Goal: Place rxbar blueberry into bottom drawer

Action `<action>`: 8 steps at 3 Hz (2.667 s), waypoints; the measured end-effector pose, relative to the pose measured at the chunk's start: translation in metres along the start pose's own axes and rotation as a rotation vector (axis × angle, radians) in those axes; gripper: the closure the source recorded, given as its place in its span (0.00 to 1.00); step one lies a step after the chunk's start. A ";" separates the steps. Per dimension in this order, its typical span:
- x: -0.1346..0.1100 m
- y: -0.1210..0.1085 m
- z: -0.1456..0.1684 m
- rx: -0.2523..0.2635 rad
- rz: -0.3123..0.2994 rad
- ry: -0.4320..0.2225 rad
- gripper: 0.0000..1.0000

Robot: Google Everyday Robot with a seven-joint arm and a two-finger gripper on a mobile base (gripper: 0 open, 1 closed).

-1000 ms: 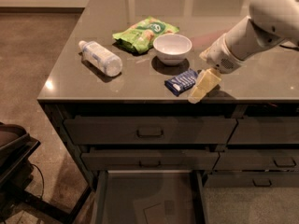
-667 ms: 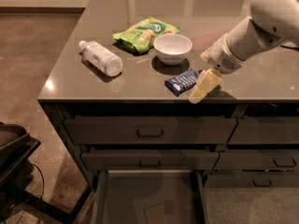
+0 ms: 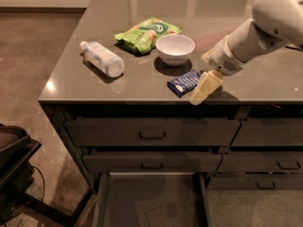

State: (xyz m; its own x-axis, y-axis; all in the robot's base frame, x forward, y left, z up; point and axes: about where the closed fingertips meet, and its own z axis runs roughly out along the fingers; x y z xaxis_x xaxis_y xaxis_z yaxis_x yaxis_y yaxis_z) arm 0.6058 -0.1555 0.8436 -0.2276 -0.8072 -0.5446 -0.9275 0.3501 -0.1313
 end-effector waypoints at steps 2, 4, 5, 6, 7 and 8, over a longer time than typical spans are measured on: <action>0.003 0.007 0.026 -0.094 0.004 0.039 0.00; 0.003 0.008 0.027 -0.098 0.004 0.041 0.41; 0.003 0.008 0.027 -0.098 0.004 0.041 0.65; 0.003 0.008 0.027 -0.098 0.004 0.041 0.87; 0.003 0.008 0.027 -0.098 0.004 0.041 1.00; 0.003 0.008 0.027 -0.098 0.004 0.041 1.00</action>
Offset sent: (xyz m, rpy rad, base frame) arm 0.0009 0.0168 -0.0345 -0.0188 0.1474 0.0669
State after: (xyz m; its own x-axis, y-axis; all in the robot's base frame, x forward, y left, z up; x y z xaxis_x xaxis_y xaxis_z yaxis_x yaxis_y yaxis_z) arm 0.6063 -0.1422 0.8184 -0.2415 -0.8253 -0.5104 -0.9507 0.3067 -0.0461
